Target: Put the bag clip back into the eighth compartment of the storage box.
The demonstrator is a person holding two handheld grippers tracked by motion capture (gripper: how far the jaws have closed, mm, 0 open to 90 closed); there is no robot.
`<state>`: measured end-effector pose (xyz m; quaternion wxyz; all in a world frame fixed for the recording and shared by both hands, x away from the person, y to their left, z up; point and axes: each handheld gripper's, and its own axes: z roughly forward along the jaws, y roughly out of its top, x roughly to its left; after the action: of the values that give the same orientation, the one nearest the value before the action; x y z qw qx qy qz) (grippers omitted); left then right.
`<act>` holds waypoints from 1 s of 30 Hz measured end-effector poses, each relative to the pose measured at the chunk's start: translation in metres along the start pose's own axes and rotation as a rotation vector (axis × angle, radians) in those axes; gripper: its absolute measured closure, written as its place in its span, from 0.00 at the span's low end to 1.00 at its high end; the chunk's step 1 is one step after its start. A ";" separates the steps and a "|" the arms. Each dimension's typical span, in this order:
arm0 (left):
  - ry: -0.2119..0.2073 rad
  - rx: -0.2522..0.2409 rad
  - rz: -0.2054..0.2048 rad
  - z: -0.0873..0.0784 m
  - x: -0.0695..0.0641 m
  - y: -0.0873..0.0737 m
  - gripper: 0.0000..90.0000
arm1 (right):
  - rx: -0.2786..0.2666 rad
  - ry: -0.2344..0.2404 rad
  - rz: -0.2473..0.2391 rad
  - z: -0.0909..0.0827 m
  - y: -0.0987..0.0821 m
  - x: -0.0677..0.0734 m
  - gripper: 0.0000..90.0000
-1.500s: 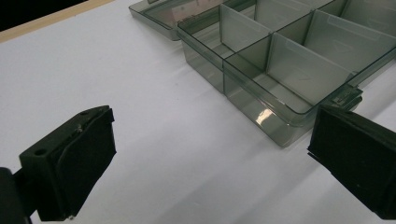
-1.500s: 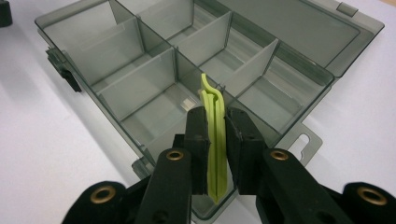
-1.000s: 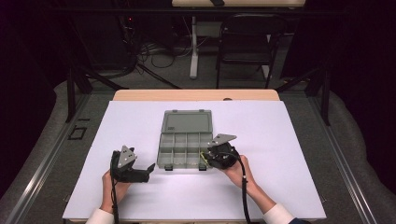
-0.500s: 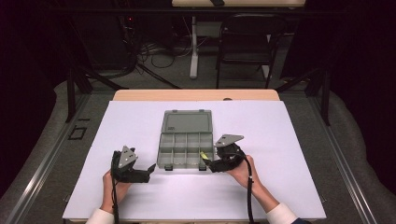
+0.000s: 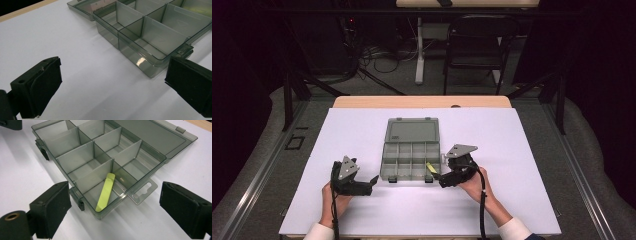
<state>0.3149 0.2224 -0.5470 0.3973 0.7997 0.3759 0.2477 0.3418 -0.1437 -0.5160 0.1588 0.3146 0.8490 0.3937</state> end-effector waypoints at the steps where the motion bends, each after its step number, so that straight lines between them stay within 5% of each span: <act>1: 0.000 0.000 0.001 0.000 0.000 0.000 0.00 | -0.011 -0.001 0.002 0.000 -0.001 0.000 0.08; 12: -0.001 0.003 0.002 0.001 -0.002 0.001 0.00 | -0.003 -0.010 0.010 -0.003 -0.009 -0.002 0.00; 30: 0.002 0.007 0.010 0.000 -0.002 0.000 0.00 | -0.033 -0.018 0.014 -0.009 -0.014 -0.005 0.00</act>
<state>0.3136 0.2209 -0.5471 0.3928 0.8028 0.3730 0.2491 0.3354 -0.1592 -0.5215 0.1690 0.3215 0.8386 0.4060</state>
